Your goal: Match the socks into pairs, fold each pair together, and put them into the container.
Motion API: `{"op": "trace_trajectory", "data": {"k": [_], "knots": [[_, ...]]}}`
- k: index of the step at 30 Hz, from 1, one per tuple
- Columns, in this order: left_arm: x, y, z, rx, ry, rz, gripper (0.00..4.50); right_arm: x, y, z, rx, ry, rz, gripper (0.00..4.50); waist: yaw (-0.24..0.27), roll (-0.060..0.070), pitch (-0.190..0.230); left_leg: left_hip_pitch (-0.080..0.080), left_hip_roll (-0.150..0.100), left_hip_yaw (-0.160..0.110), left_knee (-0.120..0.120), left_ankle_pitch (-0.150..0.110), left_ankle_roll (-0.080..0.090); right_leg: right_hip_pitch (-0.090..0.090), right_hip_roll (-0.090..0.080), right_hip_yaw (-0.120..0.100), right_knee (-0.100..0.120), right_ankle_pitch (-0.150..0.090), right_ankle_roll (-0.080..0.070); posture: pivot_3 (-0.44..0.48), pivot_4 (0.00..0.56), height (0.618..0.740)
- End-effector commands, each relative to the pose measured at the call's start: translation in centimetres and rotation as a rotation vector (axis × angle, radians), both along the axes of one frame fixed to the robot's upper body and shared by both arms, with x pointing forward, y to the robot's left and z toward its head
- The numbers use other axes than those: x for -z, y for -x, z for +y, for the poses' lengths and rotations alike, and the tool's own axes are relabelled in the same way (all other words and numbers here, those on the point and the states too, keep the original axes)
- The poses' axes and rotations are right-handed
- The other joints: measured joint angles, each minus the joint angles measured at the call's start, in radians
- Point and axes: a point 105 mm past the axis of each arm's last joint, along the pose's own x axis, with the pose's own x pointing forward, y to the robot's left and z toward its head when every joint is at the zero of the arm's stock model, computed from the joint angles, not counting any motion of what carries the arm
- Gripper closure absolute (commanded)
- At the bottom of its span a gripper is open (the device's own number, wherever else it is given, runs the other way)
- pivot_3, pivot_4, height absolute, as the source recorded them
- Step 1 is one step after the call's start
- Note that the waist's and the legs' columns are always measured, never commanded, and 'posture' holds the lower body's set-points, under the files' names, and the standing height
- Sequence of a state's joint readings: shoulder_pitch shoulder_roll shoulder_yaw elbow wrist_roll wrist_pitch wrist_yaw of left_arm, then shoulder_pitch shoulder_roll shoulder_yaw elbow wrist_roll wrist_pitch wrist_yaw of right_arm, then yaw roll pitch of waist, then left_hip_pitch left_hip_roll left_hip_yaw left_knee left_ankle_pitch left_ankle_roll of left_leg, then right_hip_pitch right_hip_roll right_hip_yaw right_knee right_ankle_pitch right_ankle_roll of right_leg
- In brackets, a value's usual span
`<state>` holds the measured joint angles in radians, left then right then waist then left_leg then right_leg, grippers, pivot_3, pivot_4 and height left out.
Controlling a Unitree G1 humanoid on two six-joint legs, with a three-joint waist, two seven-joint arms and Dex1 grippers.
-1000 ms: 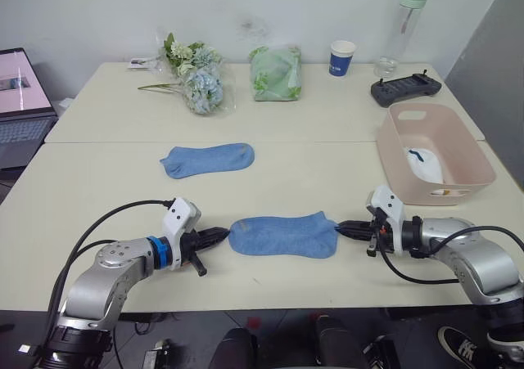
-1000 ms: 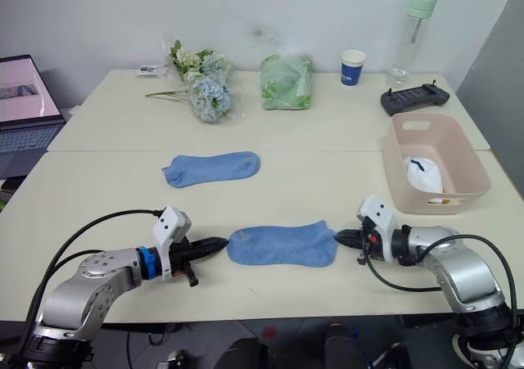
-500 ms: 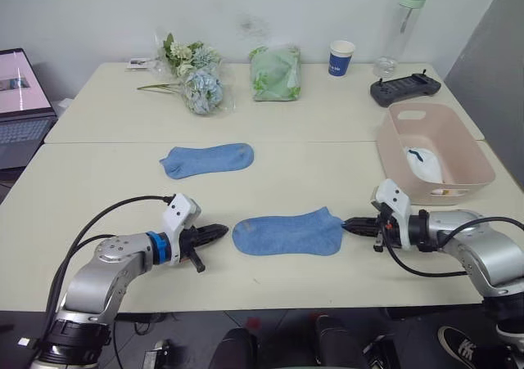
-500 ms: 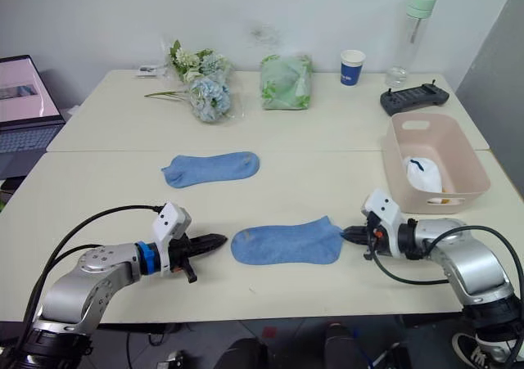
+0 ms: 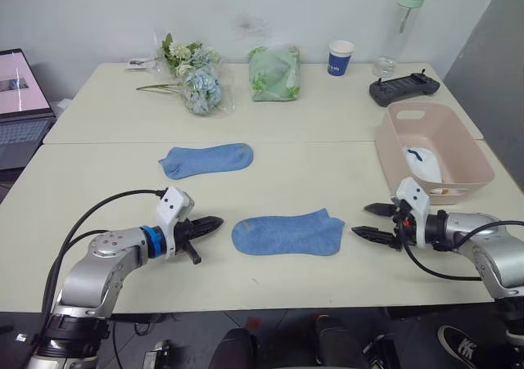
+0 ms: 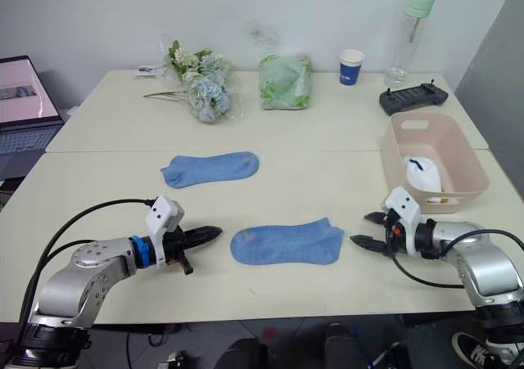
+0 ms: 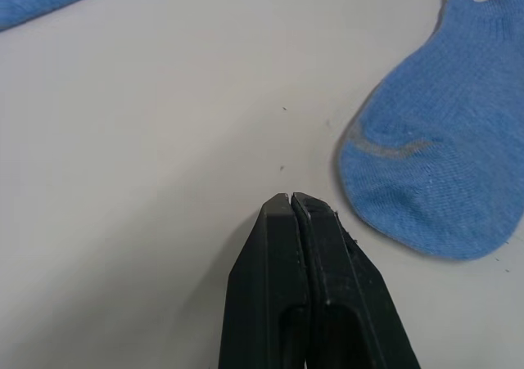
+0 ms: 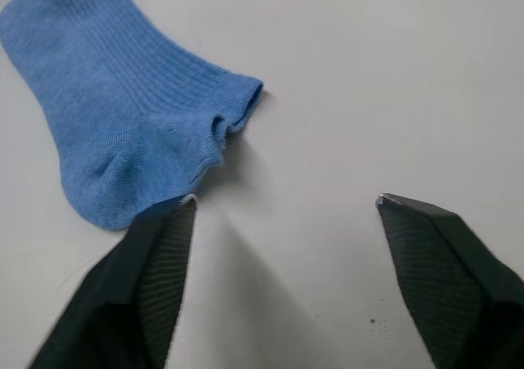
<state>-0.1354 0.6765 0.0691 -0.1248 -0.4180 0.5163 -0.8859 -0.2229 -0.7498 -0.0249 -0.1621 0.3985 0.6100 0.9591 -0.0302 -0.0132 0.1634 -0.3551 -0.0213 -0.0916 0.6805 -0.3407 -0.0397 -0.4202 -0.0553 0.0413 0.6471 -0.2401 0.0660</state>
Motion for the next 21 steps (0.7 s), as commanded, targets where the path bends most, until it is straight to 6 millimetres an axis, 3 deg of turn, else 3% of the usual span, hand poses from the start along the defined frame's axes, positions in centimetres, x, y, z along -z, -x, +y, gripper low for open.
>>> {"op": "trace_trajectory", "data": {"k": [1, 3, 5, 8, 11, 15, 18, 21], "knots": [[-2.9, -0.1, -1.9, 0.071, 0.073, -0.109, 4.50, -3.0, 0.4, 2.8, -0.108, -0.060, -0.143, 0.42, 0.000, 0.000, 0.000, 0.000, 0.000, 0.000, 0.000, 0.000, 0.000, 0.000, 0.000, 0.000, 0.000, 0.000, 0.000, 0.000, 0.150, 0.740], [-3.3, 0.3, -3.2, 0.119, 0.093, -0.120, 4.50, -2.8, 0.7, 4.0, -0.149, -0.041, -0.179, 0.62, 0.001, 0.000, 0.000, 0.000, 0.000, -0.001, 0.000, 0.000, -0.001, 0.000, 0.000, 0.000, 0.000, 0.000, 0.000, 0.000, 0.150, 0.740], [-4.1, 0.9, -5.9, 0.210, 0.121, -0.167, 4.50, -2.3, 1.0, 6.8, -0.204, -0.047, -0.253, 1.05, 0.001, 0.000, 0.000, 0.000, 0.000, 0.000, 0.000, 0.001, -0.001, 0.000, 0.000, 0.000, -0.001, 0.000, 0.000, 0.000, 0.150, 0.740], [-3.7, 1.7, -8.3, 0.305, 0.081, -0.212, 4.50, -1.3, 1.2, 9.4, -0.211, -0.063, -0.299, 2.06, 0.001, 0.000, 0.000, 0.000, 0.000, 0.000, 0.000, 0.001, -0.002, 0.000, 0.000, 0.000, 0.000, 0.000, 0.000, 0.000, 0.150, 0.740], [-1.6, 1.7, -9.1, 0.327, 0.036, -0.196, 4.50, 0.5, 1.2, 10.4, -0.179, -0.041, -0.306, 3.22, 0.001, 0.000, 0.000, 0.000, 0.000, 0.000, 0.000, 0.001, -0.003, 0.000, 0.000, 0.001, 0.000, 0.000, 0.000, 0.000, 0.150, 0.740], [2.2, 0.9, -9.0, 0.284, -0.038, -0.156, 4.50, 3.5, 0.2, 9.9, -0.098, 0.016, -0.289, 4.48, 0.001, 0.000, -0.002, 0.002, -0.001, 0.003, 0.000, 0.001, -0.003, 0.000, 0.000, 0.001, 0.000, 0.000, 0.000, 0.000, 0.150, 0.740], [3.5, 0.5, -8.5, 0.259, -0.046, -0.137, 4.50, 4.3, -0.2, 8.9, -0.046, 0.024, -0.263, 4.48, 0.001, -0.001, -0.003, 0.002, 0.000, 0.006, 0.000, 0.001, -0.002, 0.000, 0.000, 0.001, 0.000, 0.000, 0.000, 0.000, 0.150, 0.740], [3.2, 0.1, -7.7, 0.232, -0.038, -0.151, 4.50, 4.3, 0.0, 7.4, -0.025, 0.048, -0.265, 4.48, 0.001, 0.000, -0.004, 0.004, -0.001, 0.006, 0.000, 0.001, -0.002, 0.002, 0.000, 0.001, 0.000, 0.000, 0.000, 0.000, 0.150, 0.740]]}}
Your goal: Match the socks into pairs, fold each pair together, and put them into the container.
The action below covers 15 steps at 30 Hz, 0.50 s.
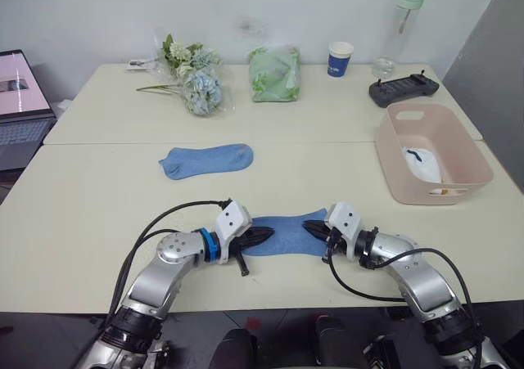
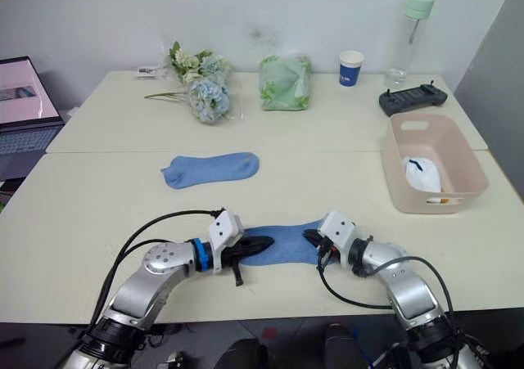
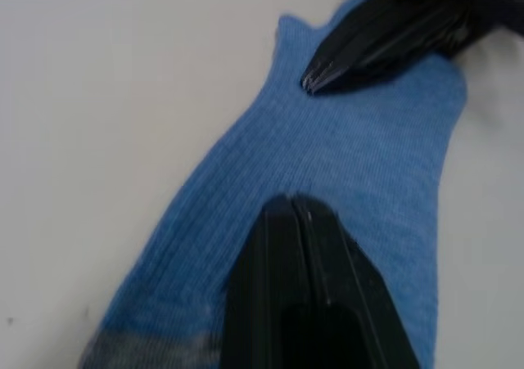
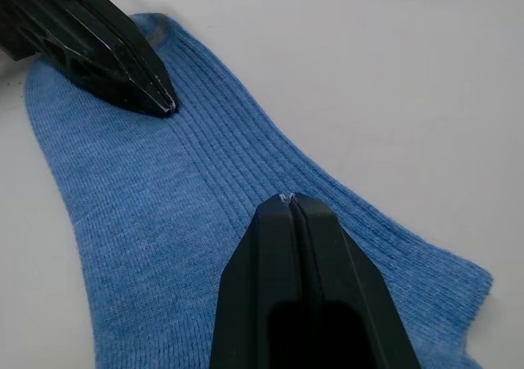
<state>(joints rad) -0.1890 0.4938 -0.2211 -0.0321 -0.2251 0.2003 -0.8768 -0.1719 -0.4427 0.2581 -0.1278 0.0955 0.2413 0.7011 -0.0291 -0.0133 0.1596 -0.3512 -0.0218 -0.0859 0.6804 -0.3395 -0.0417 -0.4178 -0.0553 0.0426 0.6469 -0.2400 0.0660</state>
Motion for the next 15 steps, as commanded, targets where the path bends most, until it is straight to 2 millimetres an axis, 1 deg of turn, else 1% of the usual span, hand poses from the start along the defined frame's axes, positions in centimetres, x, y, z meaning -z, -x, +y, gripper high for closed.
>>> {"op": "trace_trajectory", "data": {"k": [1, 4, 6, 7, 11, 14, 15], "knots": [[-0.2, -0.6, 1.3, -0.050, -0.001, -0.015, 4.50, 0.0, -0.2, -2.3, 0.062, 0.024, -0.006, 4.48, 0.000, 0.000, 0.000, 0.002, 0.000, 0.000, 0.000, -0.001, 0.001, 0.002, 0.000, 0.000, 0.000, 0.000, 0.000, 0.000, 0.150, 0.740], [-1.5, -0.6, 2.5, -0.066, 0.034, -0.027, 4.50, 0.1, -0.6, -4.7, 0.129, 0.052, -0.003, 4.48, 0.000, 0.000, 0.000, 0.005, 0.000, 0.000, -0.001, -0.002, 0.004, 0.006, 0.000, -0.001, -0.001, 0.000, 0.000, 0.000, 0.150, 0.740], [-2.1, -0.5, 3.4, -0.076, 0.036, -0.036, 4.50, -0.5, -0.9, -5.8, 0.165, 0.038, -0.016, 4.48, -0.001, 0.000, 0.000, 0.005, 0.000, 0.000, -0.001, -0.002, 0.004, 0.006, 0.000, -0.001, -0.001, 0.000, 0.000, 0.000, 0.150, 0.740], [-2.3, -0.5, 3.6, -0.075, 0.038, -0.038, 4.50, -0.7, -0.7, -5.7, 0.147, 0.022, -0.012, 4.48, 0.000, 0.000, 0.000, 0.005, 0.000, -0.001, -0.001, -0.002, 0.004, 0.006, 0.000, -0.001, -0.001, 0.000, 0.000, 0.000, 0.150, 0.740], [-2.9, -0.3, 3.4, -0.067, 0.073, -0.028, 4.50, -2.8, -0.2, -4.6, 0.084, -0.077, -0.050, 4.48, 0.000, 0.000, 0.000, 0.005, 0.001, -0.001, -0.001, -0.002, 0.004, 0.006, 0.000, -0.001, -0.001, 0.000, 0.000, 0.000, 0.150, 0.740], [-3.8, 0.6, 2.3, -0.013, 0.111, -0.026, 4.50, -5.5, 0.3, -3.2, 0.020, -0.162, -0.099, 4.48, -0.001, 0.000, 0.000, 0.005, 0.001, -0.002, -0.001, -0.002, 0.004, 0.006, 0.000, -0.001, -0.001, 0.000, 0.000, 0.000, 0.150, 0.740], [-4.0, 0.8, 2.0, 0.003, 0.115, -0.029, 4.50, -6.0, 0.5, -2.8, 0.005, -0.180, -0.101, 4.48, -0.002, 0.000, 0.000, 0.005, 0.001, -0.003, -0.001, -0.002, 0.004, 0.006, 0.000, -0.001, -0.001, 0.000, 0.000, 0.000, 0.150, 0.740]]}}
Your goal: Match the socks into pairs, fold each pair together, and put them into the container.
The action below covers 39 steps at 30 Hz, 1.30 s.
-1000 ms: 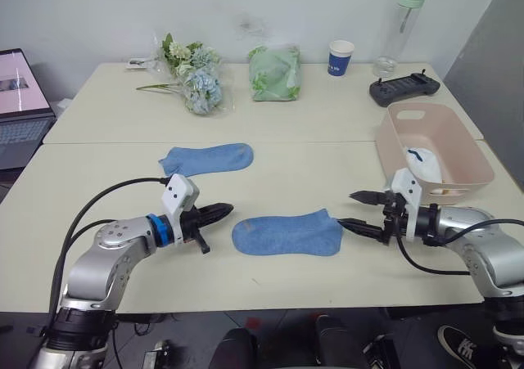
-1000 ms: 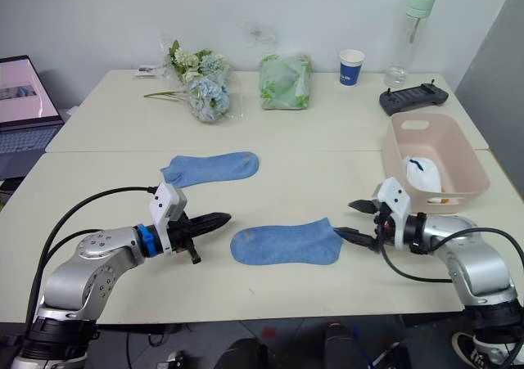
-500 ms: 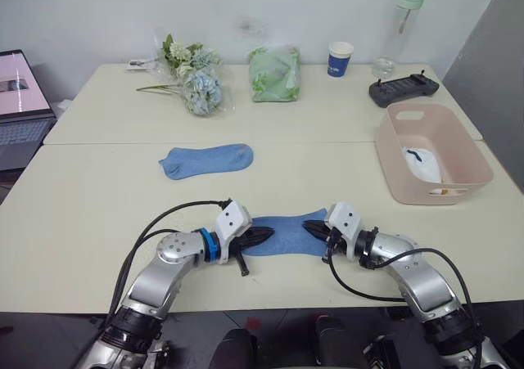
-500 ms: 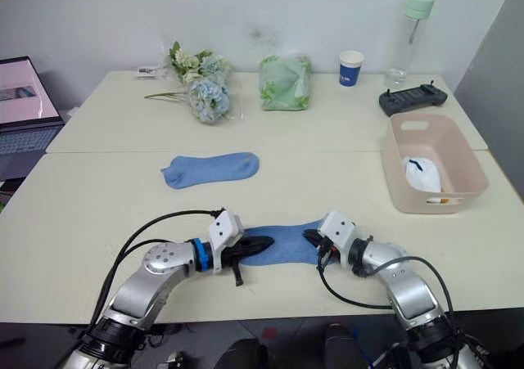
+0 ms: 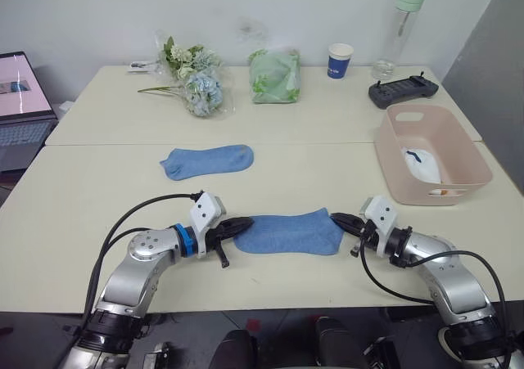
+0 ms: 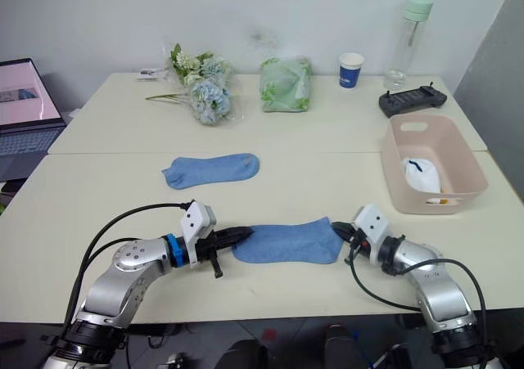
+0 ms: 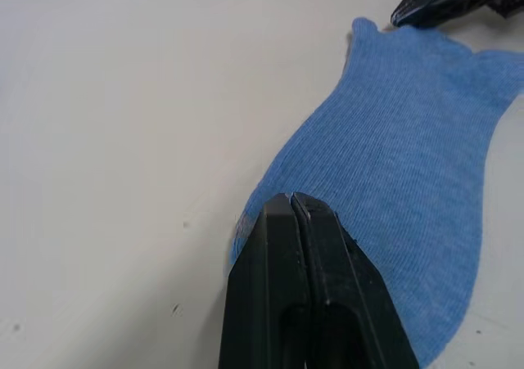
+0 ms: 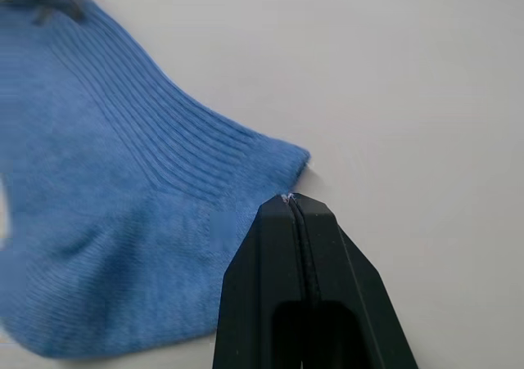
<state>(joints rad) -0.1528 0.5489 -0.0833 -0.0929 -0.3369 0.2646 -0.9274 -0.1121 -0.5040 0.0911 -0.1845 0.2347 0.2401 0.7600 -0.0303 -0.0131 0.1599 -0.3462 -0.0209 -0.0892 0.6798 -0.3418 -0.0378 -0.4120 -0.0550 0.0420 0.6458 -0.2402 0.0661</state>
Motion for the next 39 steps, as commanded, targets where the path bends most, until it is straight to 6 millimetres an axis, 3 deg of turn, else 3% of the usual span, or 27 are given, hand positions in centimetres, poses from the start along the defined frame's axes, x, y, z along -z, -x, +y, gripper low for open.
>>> {"op": "trace_trajectory", "data": {"k": [1, 3, 7, 12, 15, 17, 22, 26, 28, 31, 35, 39], "knots": [[-1.9, 1.1, -1.3, 0.076, 0.036, -0.046, 4.50, -3.9, 0.7, 1.6, -0.075, -0.087, -0.088, 4.48, -0.001, 0.000, 0.000, 0.000, 0.000, -0.001, 0.000, 0.000, 0.000, 0.000, 0.000, 0.000, 0.000, 0.000, 0.000, 0.000, 0.150, 0.740], [-1.2, 1.9, -1.8, 0.123, -0.019, -0.047, 4.50, -3.5, 1.6, 2.9, -0.125, -0.076, -0.051, 4.48, 0.000, 0.000, 0.000, 0.000, 0.000, -0.002, 0.000, 0.000, 0.000, 0.000, 0.000, 0.000, 0.000, 0.000, 0.000, 0.000, 0.150, 0.740], [0.9, 2.4, -1.8, 0.133, -0.098, -0.021, 4.50, -0.2, 2.5, 3.4, -0.150, 0.016, 0.055, 4.48, 0.001, 0.000, 0.000, 0.000, 0.000, -0.003, 0.000, 0.000, 0.000, 0.001, 0.000, -0.001, -0.001, 0.000, 0.000, 0.000, 0.150, 0.740], [2.1, 1.6, -0.6, 0.055, -0.140, -0.009, 4.50, 2.7, 3.1, 2.0, -0.089, 0.050, 0.141, 4.48, 0.001, 0.000, 0.000, 0.000, -0.001, -0.003, 0.000, 0.000, 0.000, 0.001, 0.000, -0.001, -0.001, 0.000, 0.000, 0.000, 0.150, 0.740], [2.4, 2.1, 0.3, 0.027, -0.119, 0.031, 4.50, 3.5, 3.3, -0.2, -0.016, 0.062, 0.173, 4.48, 0.001, 0.000, 0.000, 0.001, 0.000, -0.003, 0.000, 0.000, 0.000, 0.002, 0.000, -0.001, -0.001, 0.000, 0.000, 0.000, 0.150, 0.740], [2.3, 2.5, 1.0, 0.010, -0.118, 0.038, 4.50, 3.2, 3.6, -1.6, 0.024, 0.046, 0.199, 4.48, 0.001, 0.000, 0.000, 0.001, -0.001, -0.003, 0.000, 0.000, 0.000, 0.002, 0.000, -0.001, -0.001, 0.000, 0.000, 0.000, 0.150, 0.740], [1.7, 2.7, 1.6, -0.002, -0.113, 0.020, 4.50, 2.3, 4.4, -2.6, 0.013, 0.026, 0.205, 4.48, 0.002, 0.000, 0.000, 0.002, -0.001, -0.004, 0.000, 0.000, 0.000, 0.004, 0.000, -0.001, -0.001, 0.000, 0.000, 0.000, 0.150, 0.740], [-1.5, 1.7, 1.1, -0.036, -0.034, -0.070, 4.50, -2.9, 3.2, -2.2, -0.023, -0.095, 0.101, 4.48, 0.001, 0.000, 0.000, 0.002, 0.000, -0.004, 0.000, 0.000, 0.001, 0.004, 0.000, -0.001, -0.001, -0.001, 0.001, 0.000, 0.150, 0.740], [-3.1, 1.0, 1.9, -0.104, -0.006, -0.111, 4.50, -5.3, 1.9, -2.3, 0.018, -0.146, 0.043, 3.93, -0.005, 0.001, 0.001, 0.002, 0.000, -0.004, 0.000, 0.000, 0.001, 0.004, 0.000, -0.001, -0.001, -0.001, 0.000, 0.000, 0.150, 0.740], [-4.5, -0.2, 3.6, -0.231, 0.040, -0.154, 4.50, -6.1, 0.5, -2.6, 0.093, -0.133, -0.006, 2.91, 0.000, 0.001, 0.000, 0.002, 0.000, -0.006, -0.001, 0.000, 0.001, 0.004, 0.001, -0.003, -0.001, -0.001, 0.000, 0.000, 0.150, 0.740], [-4.0, -2.6, 8.5, -0.576, 0.061, -0.211, 3.30, -4.3, -2.2, -2.1, 0.216, -0.080, -0.050, 1.45, 0.001, 0.000, 0.000, 0.001, 0.000, -0.007, -0.002, 0.000, 0.000, 0.003, 0.000, -0.003, -0.001, -0.002, 0.001, 0.000, 0.150, 0.740], [-2.3, -2.0, 10.5, -0.697, 0.065, -0.187, 2.12, -3.7, -3.5, -1.2, 0.257, -0.124, -0.055, 0.11, -0.001, 0.001, 0.000, 0.001, -0.001, -0.004, -0.001, 0.002, -0.003, 0.001, 0.000, -0.001, -0.001, -0.001, 0.001, 0.000, 0.150, 0.740]]}}
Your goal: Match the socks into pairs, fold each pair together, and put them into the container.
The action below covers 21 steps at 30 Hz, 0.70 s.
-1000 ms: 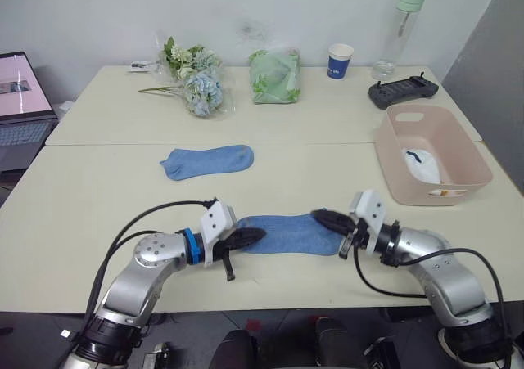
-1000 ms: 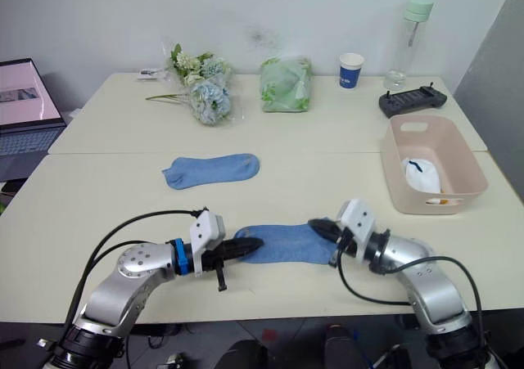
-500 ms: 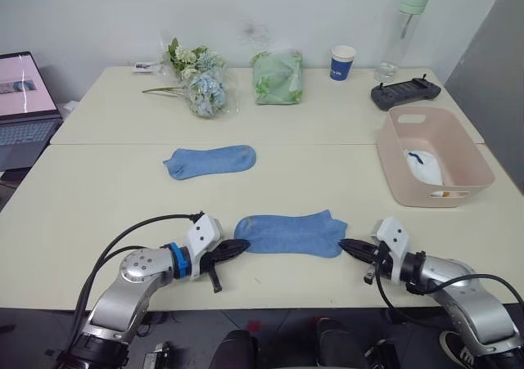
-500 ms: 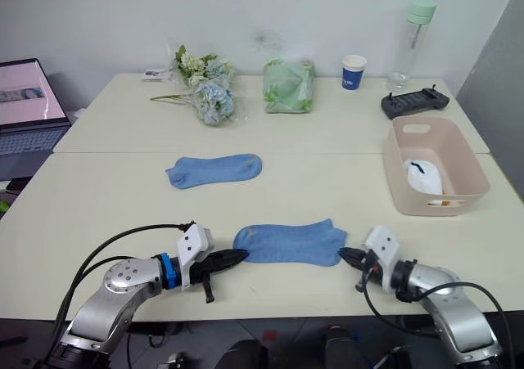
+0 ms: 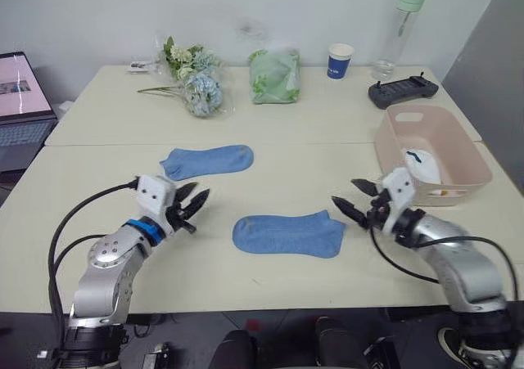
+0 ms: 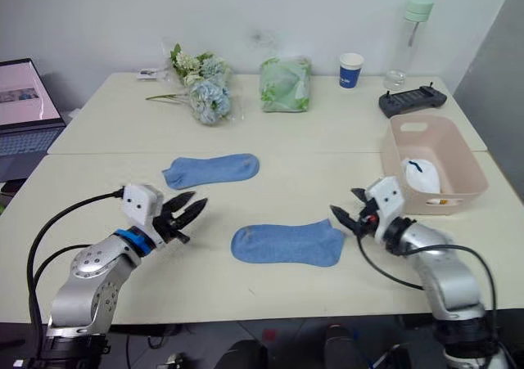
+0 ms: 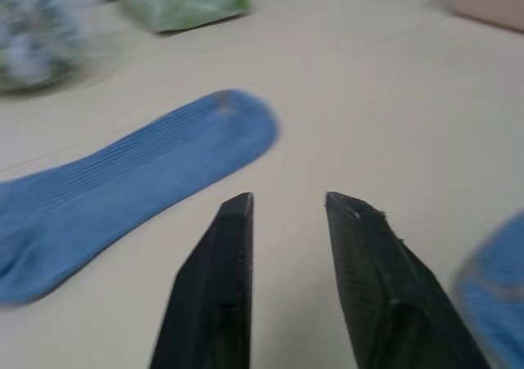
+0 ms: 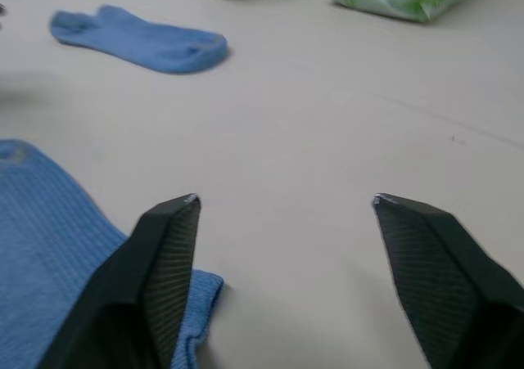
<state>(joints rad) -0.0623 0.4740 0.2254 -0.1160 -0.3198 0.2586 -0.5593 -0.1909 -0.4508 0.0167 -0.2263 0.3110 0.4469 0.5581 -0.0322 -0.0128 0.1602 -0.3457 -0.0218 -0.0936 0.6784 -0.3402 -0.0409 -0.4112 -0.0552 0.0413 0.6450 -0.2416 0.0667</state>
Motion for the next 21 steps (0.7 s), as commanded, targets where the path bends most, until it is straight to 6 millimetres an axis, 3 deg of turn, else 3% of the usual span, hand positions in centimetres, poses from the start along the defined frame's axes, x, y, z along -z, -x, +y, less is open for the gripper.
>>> {"op": "trace_trajectory", "data": {"k": [1, 7, 14, 19, 21], "knots": [[0.1, 0.5, 1.1, -0.065, -0.012, -0.026, 1.75, -1.4, -0.8, 0.1, 0.029, -0.008, -0.080, 0.00, 0.002, 0.000, 0.000, 0.000, 0.000, 0.000, 0.000, 0.000, 0.000, -0.001, 0.000, 0.000, 0.000, 0.000, 0.000, 0.000, 0.150, 0.740], [0.4, 0.0, 1.8, -0.078, -0.052, -0.024, 0.03, -1.9, -1.3, -0.3, -0.021, 0.002, -0.080, 0.00, 0.008, 0.000, 0.000, -0.001, 0.000, 0.000, 0.000, 0.000, 0.000, 0.000, 0.000, 0.000, 0.000, 0.000, 0.000, 0.000, 0.150, 0.740], [-0.4, -4.2, -1.9, 0.095, -0.140, -0.016, 0.03, -4.1, -1.9, 0.3, -0.039, -0.006, -0.128, 0.00, 0.007, 0.000, 0.000, -0.001, -0.001, -0.001, 0.000, 0.000, 0.000, 0.000, 0.000, -0.002, 0.000, 0.000, 0.000, 0.000, 0.150, 0.740], [-0.4, -8.2, -4.1, 0.119, -0.145, 0.023, 0.03, -4.1, -1.9, 1.3, -0.068, 0.003, -0.128, 0.00, 0.003, 0.000, 0.000, -0.001, -0.001, 0.000, 0.000, 0.000, 0.000, -0.001, 0.000, -0.001, 0.000, 0.000, 0.000, 0.000, 0.150, 0.740], [0.0, -8.9, -4.2, 0.115, -0.142, 0.056, 0.03, -4.2, -2.0, 1.3, -0.067, 0.004, -0.130, 0.00, 0.001, 0.000, 0.000, -0.002, -0.001, 0.000, 0.000, 0.000, -0.001, -0.001, 0.000, -0.001, 0.000, 0.000, 0.000, 0.000, 0.150, 0.740]]}}
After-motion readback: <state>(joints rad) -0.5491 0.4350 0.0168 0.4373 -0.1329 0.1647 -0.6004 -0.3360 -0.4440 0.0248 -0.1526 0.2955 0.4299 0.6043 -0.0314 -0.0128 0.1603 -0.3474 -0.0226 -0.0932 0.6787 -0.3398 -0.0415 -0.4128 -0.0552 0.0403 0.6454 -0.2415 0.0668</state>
